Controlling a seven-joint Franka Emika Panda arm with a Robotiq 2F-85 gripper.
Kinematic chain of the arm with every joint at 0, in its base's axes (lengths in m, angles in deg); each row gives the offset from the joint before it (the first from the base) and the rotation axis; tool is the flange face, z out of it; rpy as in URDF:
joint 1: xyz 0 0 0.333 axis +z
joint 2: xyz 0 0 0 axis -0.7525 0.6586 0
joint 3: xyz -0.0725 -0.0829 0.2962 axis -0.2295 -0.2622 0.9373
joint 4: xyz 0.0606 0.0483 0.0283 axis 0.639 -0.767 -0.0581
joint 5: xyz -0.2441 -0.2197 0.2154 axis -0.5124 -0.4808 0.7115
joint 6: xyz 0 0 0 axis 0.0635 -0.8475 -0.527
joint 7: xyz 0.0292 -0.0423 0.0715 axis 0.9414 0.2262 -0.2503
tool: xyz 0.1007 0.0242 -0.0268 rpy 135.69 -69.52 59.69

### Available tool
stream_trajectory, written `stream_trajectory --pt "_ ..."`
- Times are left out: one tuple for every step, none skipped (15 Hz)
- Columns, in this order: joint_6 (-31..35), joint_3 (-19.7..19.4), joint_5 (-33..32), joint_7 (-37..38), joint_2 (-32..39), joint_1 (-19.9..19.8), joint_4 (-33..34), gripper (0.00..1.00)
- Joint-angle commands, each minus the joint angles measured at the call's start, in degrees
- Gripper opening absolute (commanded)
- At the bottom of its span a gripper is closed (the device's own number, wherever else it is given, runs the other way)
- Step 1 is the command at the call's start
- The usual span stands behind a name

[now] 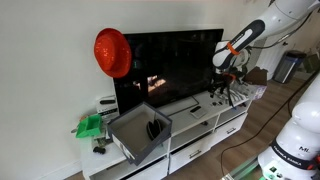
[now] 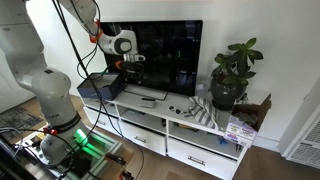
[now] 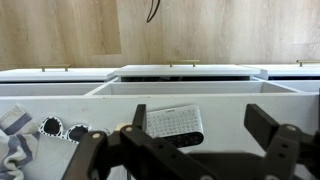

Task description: Press a button on the grey gadget on the cabinet

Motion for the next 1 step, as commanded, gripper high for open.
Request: stream_trajectory --pt "-0.1 2.2 0.0 0.0 0.0 -2.1 0.0 1.0"
